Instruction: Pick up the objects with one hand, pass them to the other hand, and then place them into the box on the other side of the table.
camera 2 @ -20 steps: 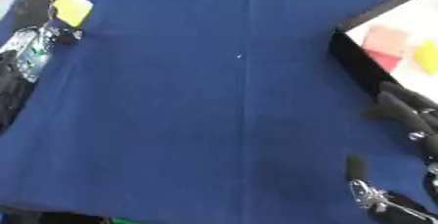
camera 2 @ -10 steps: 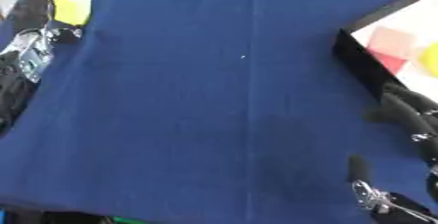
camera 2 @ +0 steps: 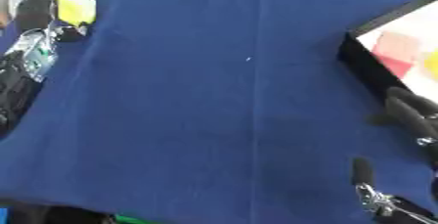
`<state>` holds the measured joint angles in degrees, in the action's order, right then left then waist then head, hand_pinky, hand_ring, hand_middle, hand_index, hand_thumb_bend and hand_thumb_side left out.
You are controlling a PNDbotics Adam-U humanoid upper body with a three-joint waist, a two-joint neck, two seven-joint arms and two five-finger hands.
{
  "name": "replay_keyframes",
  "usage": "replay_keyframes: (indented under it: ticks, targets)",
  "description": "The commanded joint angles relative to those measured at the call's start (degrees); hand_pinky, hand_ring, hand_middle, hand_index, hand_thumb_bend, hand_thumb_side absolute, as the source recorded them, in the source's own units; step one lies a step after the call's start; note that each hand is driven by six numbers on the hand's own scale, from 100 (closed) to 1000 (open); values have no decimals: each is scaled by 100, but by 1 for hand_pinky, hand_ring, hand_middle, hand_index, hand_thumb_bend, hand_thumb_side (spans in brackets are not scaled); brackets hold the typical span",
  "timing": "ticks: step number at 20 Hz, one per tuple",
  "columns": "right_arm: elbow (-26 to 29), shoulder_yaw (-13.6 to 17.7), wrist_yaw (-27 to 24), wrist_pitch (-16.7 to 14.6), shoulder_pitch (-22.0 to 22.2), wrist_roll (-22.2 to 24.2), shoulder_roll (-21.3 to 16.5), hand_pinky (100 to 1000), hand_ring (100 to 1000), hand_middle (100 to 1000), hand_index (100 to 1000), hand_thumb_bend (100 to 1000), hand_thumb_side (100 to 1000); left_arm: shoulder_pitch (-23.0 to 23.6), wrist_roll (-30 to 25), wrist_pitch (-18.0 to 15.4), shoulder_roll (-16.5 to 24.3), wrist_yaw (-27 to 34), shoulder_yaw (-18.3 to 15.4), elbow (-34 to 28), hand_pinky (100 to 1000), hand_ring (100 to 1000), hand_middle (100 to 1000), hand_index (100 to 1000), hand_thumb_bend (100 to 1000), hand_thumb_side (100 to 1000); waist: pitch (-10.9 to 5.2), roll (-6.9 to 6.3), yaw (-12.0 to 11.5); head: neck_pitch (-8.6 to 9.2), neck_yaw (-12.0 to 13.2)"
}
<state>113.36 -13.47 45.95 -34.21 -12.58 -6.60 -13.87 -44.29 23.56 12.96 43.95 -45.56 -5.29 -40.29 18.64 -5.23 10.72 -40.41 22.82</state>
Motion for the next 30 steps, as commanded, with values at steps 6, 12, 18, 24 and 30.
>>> replay_keyframes:
  ticks: [6, 12, 18, 24, 30]
  targets:
    - [123, 8, -6, 21, -28, 6, -81, 911, 922, 667, 1000, 100, 274, -9, -128, 14, 333, 177, -1, 85, 827, 742, 703, 857, 421, 344, -140, -1, 34, -10, 69]
    - [123, -5, 17, 2, -34, -1, -34, 912, 925, 662, 1000, 100, 299, -75, -136, 183, 271, 237, -71, 154, 835, 766, 751, 876, 426, 642, 11, 24, 134, 42, 103]
    - [123, -4, 53, -7, -28, -10, 4, 912, 927, 657, 1000, 100, 317, -56, 146, 295, 262, 598, -95, 258, 834, 773, 765, 881, 394, 676, 130, 39, 158, 83, 189]
    - [123, -8, 61, -16, -28, -10, 19, 912, 927, 657, 1000, 100, 321, -24, 258, 333, 241, 803, -71, 402, 828, 767, 754, 876, 345, 680, 165, 55, 156, 232, 363]
    - [123, -2, 68, -25, -22, -17, 27, 912, 927, 657, 1000, 100, 319, -11, 276, 341, 196, 929, -47, 526, 815, 754, 736, 857, 288, 628, 179, 90, 155, 468, 539]
